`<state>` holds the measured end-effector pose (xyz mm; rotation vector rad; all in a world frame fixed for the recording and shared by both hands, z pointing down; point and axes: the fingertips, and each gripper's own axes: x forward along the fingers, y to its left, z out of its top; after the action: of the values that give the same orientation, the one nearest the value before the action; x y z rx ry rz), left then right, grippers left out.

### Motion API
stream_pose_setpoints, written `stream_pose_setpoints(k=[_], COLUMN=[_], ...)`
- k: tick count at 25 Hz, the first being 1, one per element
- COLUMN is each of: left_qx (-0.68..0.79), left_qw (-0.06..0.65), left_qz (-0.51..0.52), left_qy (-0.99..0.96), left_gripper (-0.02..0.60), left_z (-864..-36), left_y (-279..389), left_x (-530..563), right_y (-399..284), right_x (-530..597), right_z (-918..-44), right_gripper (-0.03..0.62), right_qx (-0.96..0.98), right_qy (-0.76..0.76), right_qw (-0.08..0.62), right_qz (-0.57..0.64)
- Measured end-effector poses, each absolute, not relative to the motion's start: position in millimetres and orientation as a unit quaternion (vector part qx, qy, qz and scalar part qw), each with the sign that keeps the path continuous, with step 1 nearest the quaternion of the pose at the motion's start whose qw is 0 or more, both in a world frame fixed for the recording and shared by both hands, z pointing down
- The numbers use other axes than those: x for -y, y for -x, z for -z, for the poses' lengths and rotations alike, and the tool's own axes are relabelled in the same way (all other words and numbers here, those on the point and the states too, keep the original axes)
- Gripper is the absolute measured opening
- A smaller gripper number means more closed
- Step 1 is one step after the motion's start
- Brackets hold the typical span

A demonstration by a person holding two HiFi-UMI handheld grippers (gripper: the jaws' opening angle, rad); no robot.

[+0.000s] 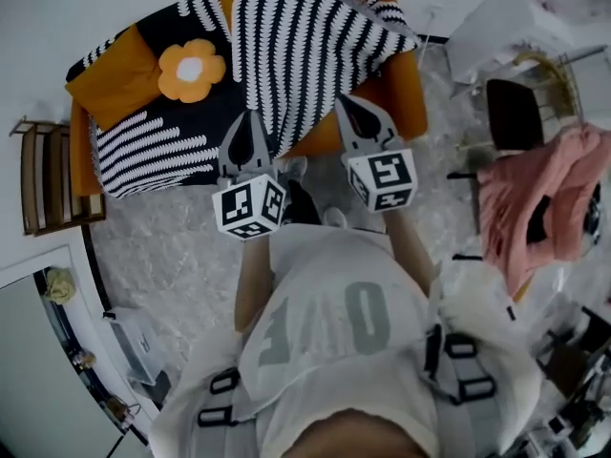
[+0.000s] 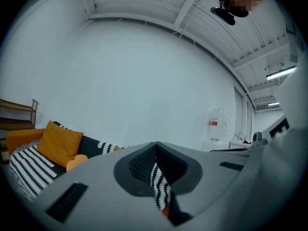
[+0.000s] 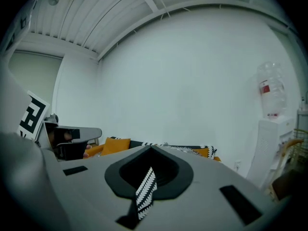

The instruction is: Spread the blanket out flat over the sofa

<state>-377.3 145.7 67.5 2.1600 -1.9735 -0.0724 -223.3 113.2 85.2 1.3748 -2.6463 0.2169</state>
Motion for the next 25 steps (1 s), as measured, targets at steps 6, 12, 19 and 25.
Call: stream_pose_setpoints(k=[6, 12, 19, 25], left_qx=[0.638, 0.615, 0.587, 0.564], left_qw=[0.110, 0.117, 0.126, 0.140], left_qz=[0.016, 0.020, 0.023, 0.017], left_qy=[-0.762, -0.779, -0.799, -0.814], left_gripper=[0.007, 0.007, 0.007, 0.007], left_z=[-71, -64, -64, -75], left_y=[384, 403, 427, 445], left_x=[-94, -43, 2, 24], right_y=[232, 253, 275, 291], right_x=[-73, -40, 0, 24], right_z=[-92, -82, -76, -86], right_gripper=[0.006, 0.006, 0.006, 0.006], right_qx=[0.865, 0.854, 0.837, 0.823], right_qy=[-0.489, -0.507, -0.536, -0.555], right_qw=[0.072, 0.065, 0.069, 0.086], right_qz=[-0.090, -0.096, -0.088, -0.090])
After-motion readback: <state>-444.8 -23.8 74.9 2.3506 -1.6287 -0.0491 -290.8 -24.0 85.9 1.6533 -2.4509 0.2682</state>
